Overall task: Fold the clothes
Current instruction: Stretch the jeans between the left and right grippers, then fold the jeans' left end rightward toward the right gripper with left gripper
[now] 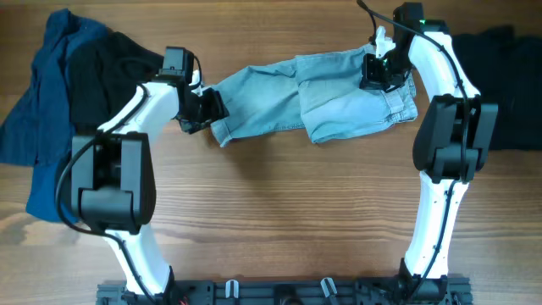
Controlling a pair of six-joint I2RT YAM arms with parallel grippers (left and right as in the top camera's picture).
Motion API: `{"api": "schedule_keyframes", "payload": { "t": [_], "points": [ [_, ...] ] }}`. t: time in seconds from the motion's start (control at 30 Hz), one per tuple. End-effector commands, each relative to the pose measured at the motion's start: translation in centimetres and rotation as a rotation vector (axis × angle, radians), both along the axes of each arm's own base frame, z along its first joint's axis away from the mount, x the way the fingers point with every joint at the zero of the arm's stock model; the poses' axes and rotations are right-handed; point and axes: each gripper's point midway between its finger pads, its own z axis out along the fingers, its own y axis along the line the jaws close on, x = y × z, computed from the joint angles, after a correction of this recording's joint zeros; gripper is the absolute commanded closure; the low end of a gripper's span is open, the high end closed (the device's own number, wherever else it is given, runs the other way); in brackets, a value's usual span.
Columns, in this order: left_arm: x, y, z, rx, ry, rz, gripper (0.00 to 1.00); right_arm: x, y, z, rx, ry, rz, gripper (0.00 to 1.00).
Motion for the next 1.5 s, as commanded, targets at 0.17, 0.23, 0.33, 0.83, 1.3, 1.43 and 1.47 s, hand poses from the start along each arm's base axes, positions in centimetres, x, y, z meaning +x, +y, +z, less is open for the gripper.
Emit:
{"api": "schedule_keyframes", "payload": {
  "t": [0.17, 0.23, 0.33, 0.83, 1.3, 1.43, 1.47],
  "points": [
    [0.4, -0.1, -2.0, -0.008, 0.008, -0.004, 0.96, -0.2, -0.3, -1.2, -0.024, 0.021, 0.016, 0.96],
    [0.7, 0.3, -1.5, -0.010, -0.006, 0.005, 0.96, -0.2, -0.3, -1.2, -0.024, 0.021, 0.015, 0.96],
    [1.2, 1.2, 0.3, -0.013, -0.042, 0.028, 0.96, -0.3, -0.4, -1.2, -0.025, 0.030, 0.005, 0.96],
    [2.2, -5.6, 15.4, -0.135, -0.431, -0.097, 0.96, -0.5, 0.5, -1.2, -0.021, 0.036, 0.024, 0.96],
    [1.6, -23.6, 17.1, -0.299, -0.712, -0.343, 0.96, -0.5, 2.7, 4.9, 0.119, -0.017, 0.061, 0.96],
    [2.2, -25.4, 19.7, -0.361, -0.833, -0.358, 0.96, 0.7, 0.2, 10.8, 0.060, -0.144, -0.003, 0.80],
    [2.3, -25.9, 20.6, -0.382, -0.869, -0.358, 0.96, 0.9, -0.9, 11.6, 0.030, -0.167, -0.031, 0.72]
  ]
}}
